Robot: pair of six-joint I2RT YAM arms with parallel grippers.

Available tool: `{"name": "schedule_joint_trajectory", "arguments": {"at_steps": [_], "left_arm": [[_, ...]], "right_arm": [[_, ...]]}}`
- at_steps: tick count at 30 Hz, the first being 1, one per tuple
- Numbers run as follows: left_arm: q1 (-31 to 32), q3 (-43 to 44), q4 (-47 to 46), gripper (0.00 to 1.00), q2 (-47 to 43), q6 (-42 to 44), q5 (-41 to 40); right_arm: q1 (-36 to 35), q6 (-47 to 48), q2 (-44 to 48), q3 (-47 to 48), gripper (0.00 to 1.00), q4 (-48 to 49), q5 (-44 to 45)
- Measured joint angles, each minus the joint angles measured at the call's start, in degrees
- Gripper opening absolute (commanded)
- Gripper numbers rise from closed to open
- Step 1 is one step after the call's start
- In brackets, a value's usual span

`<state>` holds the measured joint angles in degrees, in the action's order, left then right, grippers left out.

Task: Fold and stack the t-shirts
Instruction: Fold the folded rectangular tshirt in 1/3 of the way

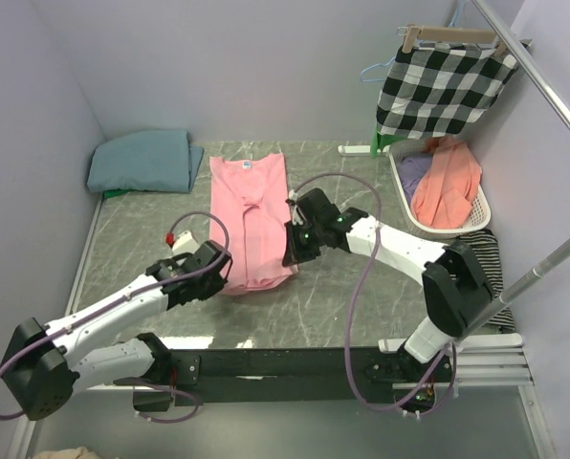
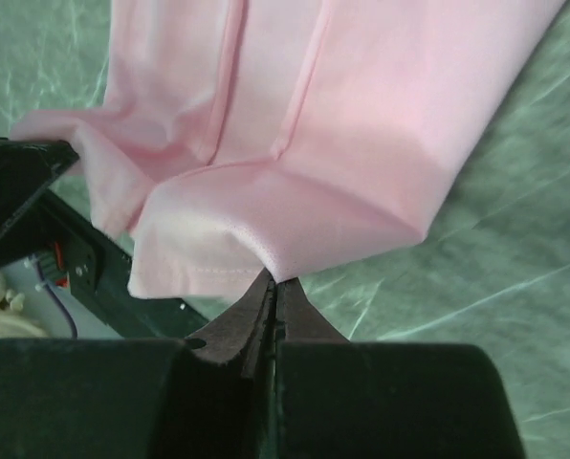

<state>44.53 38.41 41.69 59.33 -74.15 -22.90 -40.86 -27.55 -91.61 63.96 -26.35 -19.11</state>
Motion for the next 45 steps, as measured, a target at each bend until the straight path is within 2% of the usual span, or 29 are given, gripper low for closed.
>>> {"name": "schedule_joint_trajectory", "arguments": {"at_steps": [9,22,24,25,26,27,29,31,35,39,45], "left_arm": [[-11.1,4.9,-9.2,0.01,11.4,9.6,0.7],[-21.9,17.9,-19.0,0.01,31.8,21.5,5.5],[-23.2,19.6,-19.6,0.22,34.3,22.7,6.0],[-23.6,20.3,-19.8,0.35,35.3,23.3,6.2],[-24.2,21.2,-20.1,0.65,36.4,23.8,6.4],[-24.6,21.7,-20.4,0.79,37.2,24.6,6.5],[-25.3,23.0,-20.8,0.94,38.9,25.7,6.5],[-25.9,24.7,-20.9,0.99,40.4,26.5,5.9],[-26.4,27.7,-21.0,0.99,40.9,28.0,3.3],[-26.4,27.7,-21.8,0.99,37.8,29.4,3.2],[-26.4,20.9,-23.1,0.99,28.0,29.9,10.6]], "right_arm": [[5.4,4.0,-11.6,9.2,0.0,-3.1,-3.1],[10.8,8.5,-30.8,34.8,0.0,-11.4,-7.6],[11.7,8.8,-32.8,36.9,0.04,-12.3,-7.3],[12.1,9.0,-33.3,37.4,0.23,-12.8,-7.0],[12.6,9.0,-34.0,37.9,0.48,-13.4,-6.1],[12.9,8.8,-34.3,38.2,0.56,-13.7,-5.4],[13.6,9.0,-34.7,38.2,0.61,-14.2,-2.8],[13.9,8.9,-34.5,37.9,0.66,-14.0,0.1],[14.4,8.5,-30.4,33.0,0.66,-10.9,5.5],[14.1,7.9,-24.5,29.7,0.65,-8.8,4.2],[9.8,7.2,-19.1,24.7,0.65,-4.2,-1.0]]}}
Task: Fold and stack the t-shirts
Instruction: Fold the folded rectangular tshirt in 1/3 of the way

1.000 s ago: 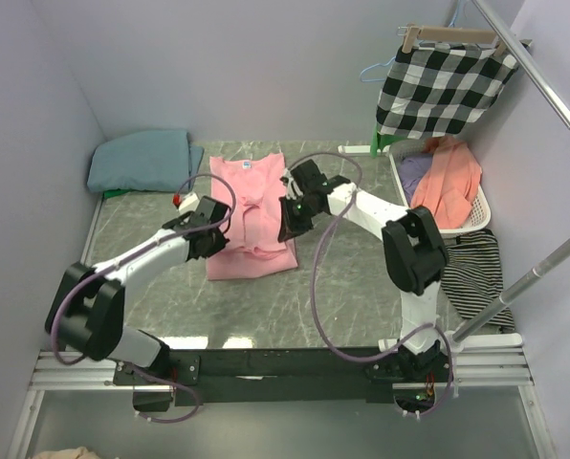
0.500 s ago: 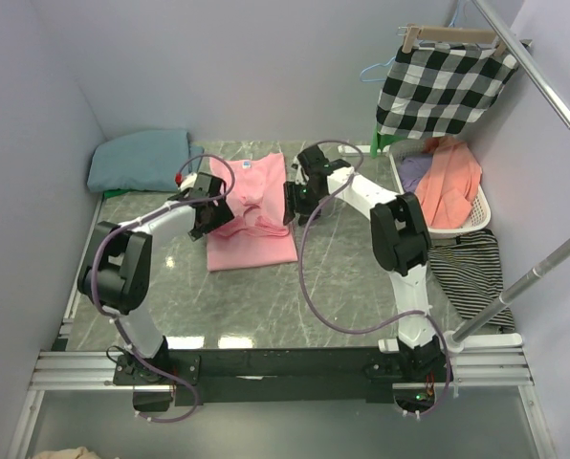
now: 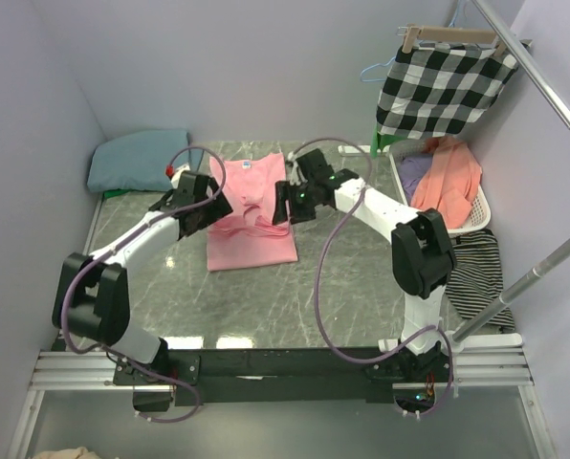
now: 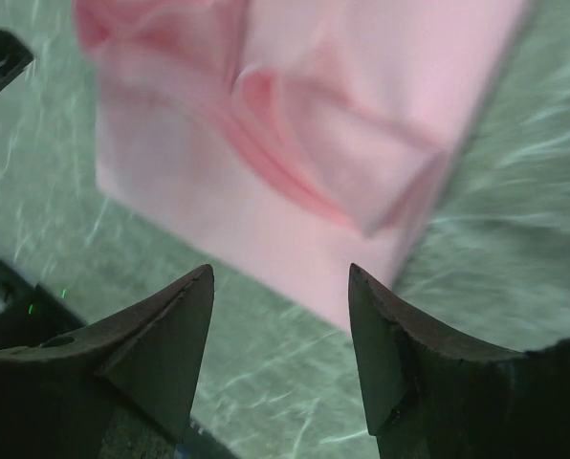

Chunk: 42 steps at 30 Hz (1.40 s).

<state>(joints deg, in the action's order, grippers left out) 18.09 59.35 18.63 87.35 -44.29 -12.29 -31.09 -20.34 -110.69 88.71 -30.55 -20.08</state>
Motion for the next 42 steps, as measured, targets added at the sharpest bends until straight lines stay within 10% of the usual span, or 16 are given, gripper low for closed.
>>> {"name": "schedule_joint_trajectory", "arguments": {"at_steps": [15,42], "left_arm": [[0.0,-8.7,-11.6,0.99,4.5,-0.2,15.5],[-1.0,1.2,-14.4,0.99,15.6,3.3,6.7]], "right_arm": [[-3.9,-3.2,-4.0,-5.2,0.64,7.0,-7.6],[-0.5,0.1,-17.3,11.2,0.67,6.1,1.7]]}}
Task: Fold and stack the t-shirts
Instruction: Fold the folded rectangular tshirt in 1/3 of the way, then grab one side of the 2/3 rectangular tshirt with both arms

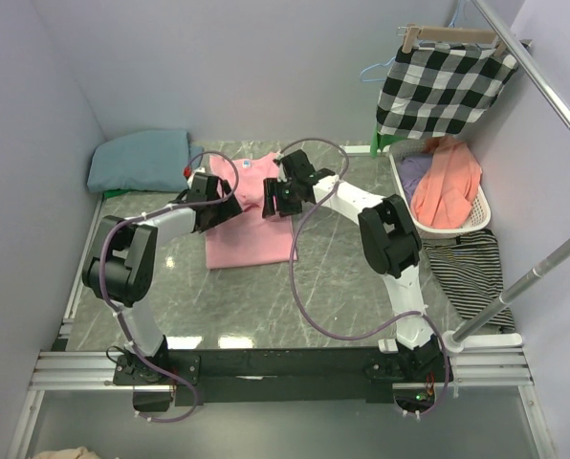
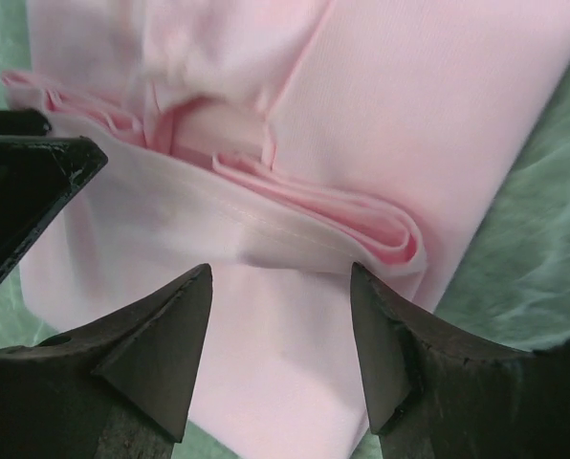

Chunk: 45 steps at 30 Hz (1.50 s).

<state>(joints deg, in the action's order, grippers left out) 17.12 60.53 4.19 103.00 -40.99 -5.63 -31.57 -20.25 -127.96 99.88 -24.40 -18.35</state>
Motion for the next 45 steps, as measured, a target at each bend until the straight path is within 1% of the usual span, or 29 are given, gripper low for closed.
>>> {"name": "schedule_joint_trajectory", "arguments": {"at_steps": [5,8,9,10,12,15,20,26,32,38,40,44,45], "left_arm": [[-0.9,0.5,0.0,0.99,0.0,0.2,-2.6],[-1.1,0.5,0.0,0.99,-0.1,0.3,-4.3],[-1.2,0.4,0.2,0.99,-0.4,0.3,-5.0],[-1.2,0.2,0.3,0.99,-1.1,0.3,-5.5],[-1.2,-0.3,1.3,0.99,-3.4,0.4,-6.5],[-1.3,-1.0,2.9,0.99,-7.3,0.3,-6.9],[-1.4,-8.7,3.4,0.99,-15.1,-0.7,-6.6],[-1.4,-20.5,5.5,0.99,-22.3,-2.4,-4.3],[-1.4,-27.7,4.3,0.99,-28.4,-3.8,-0.9],[-1.5,-33.6,-1.0,0.99,-33.5,-4.7,2.4],[-1.5,-34.4,-2.2,0.97,-33.9,-5.1,3.1],[-1.5,-34.4,-4.5,0.87,-32.5,-6.0,4.4],[-1.5,-34.1,-5.3,0.82,-31.6,-6.4,4.6]], "right_arm": [[0.2,1.2,0.0,2.8,0.69,0.9,5.4],[0.7,2.0,0.2,2.4,0.73,1.3,8.4],[1.0,2.2,0.8,1.4,0.77,1.7,9.3],[1.4,2.3,1.6,-0.1,0.79,2.0,10.0],[2.5,2.6,4.1,-4.2,0.81,2.2,11.1],[4.4,2.8,8.2,-10.2,0.81,2.5,11.2],[6.6,2.8,14.2,-19.4,0.82,2.8,7.5],[6.3,1.3,18.0,-28.5,0.82,6.3,-0.8],[6.3,-1.7,20.2,-34.4,0.81,12.0,-8.2],[6.2,-4.4,20.4,-37.2,0.8,16.7,-13.2],[5.8,-4.8,20.4,-37.3,0.79,17.0,-13.9],[4.0,-5.4,20.1,-37.3,0.77,17.1,-14.0],[3.7,-5.6,20.0,-37.2,0.77,17.1,-14.2]]}}
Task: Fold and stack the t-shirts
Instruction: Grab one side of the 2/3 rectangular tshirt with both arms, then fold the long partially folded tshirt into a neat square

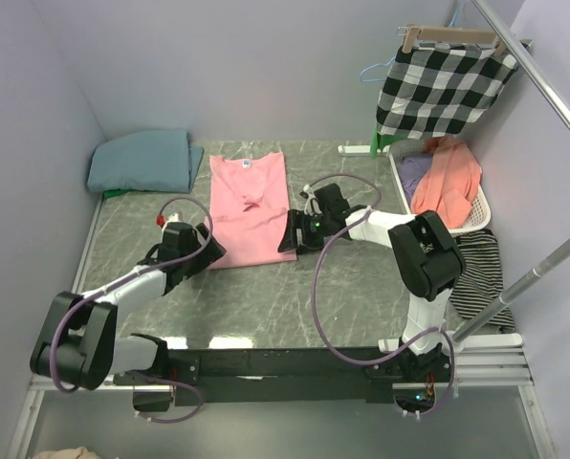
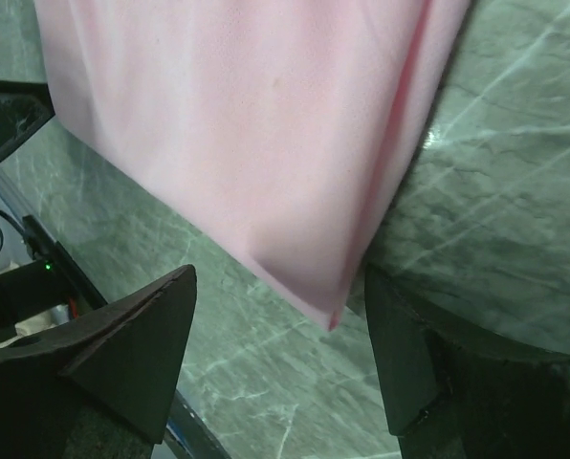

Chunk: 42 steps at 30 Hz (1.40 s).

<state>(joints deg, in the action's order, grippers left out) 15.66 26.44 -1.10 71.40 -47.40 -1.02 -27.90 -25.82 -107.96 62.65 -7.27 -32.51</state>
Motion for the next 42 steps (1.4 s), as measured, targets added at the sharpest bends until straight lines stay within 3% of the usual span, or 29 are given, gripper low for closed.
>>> {"name": "schedule_joint_trajectory", "arguments": {"at_steps": [2,5,6,9,11,13,14,21,27,36,42], "left_arm": [[0.0,0.9,-1.5,0.77,2.1,-0.6,0.4],[0.0,1.8,-3.4,0.61,4.7,-1.6,0.8],[0.0,1.8,-3.7,0.44,5.2,-2.0,0.9],[-0.1,1.8,-3.8,0.14,6.0,-2.4,0.9],[0.0,1.6,-3.5,0.01,6.8,-3.0,1.0],[-0.1,1.6,-3.5,0.01,7.4,-3.0,1.2],[-0.1,1.6,-3.8,0.01,7.5,-3.0,1.2],[-0.1,1.7,-4.0,0.01,7.6,-2.9,1.7],[2.1,1.4,3.2,0.01,1.5,-2.9,2.7],[18.2,0.7,16.7,0.01,-14.4,-9.2,0.1],[22.0,1.4,23.9,0.01,-19.1,-12.4,-4.5]], "right_arm": [[-0.4,-0.5,-0.3,0.1,0.76,0.3,-0.2],[-0.6,-1.4,-0.5,0.1,0.71,0.6,-0.3],[-0.6,-1.7,-0.6,0.1,0.7,0.7,-0.2],[-0.6,-2.4,-0.9,0.1,0.54,1.0,-0.1],[-0.6,-2.9,-1.6,0.0,0.34,1.2,0.0],[-0.6,-3.2,-2.5,0.0,0.08,1.4,-0.1],[-0.6,-3.4,-2.8,0.0,0.0,1.4,0.0],[-0.6,-4.4,-3.1,-0.8,0.0,2.2,0.1],[-0.9,-4.3,3.5,-7.7,0.0,1.2,1.4],[-9.0,-4.9,17.1,-18.9,0.0,-2.0,5.6],[-11.5,-5.0,24.6,-19.4,0.0,-7.0,10.9]]}}
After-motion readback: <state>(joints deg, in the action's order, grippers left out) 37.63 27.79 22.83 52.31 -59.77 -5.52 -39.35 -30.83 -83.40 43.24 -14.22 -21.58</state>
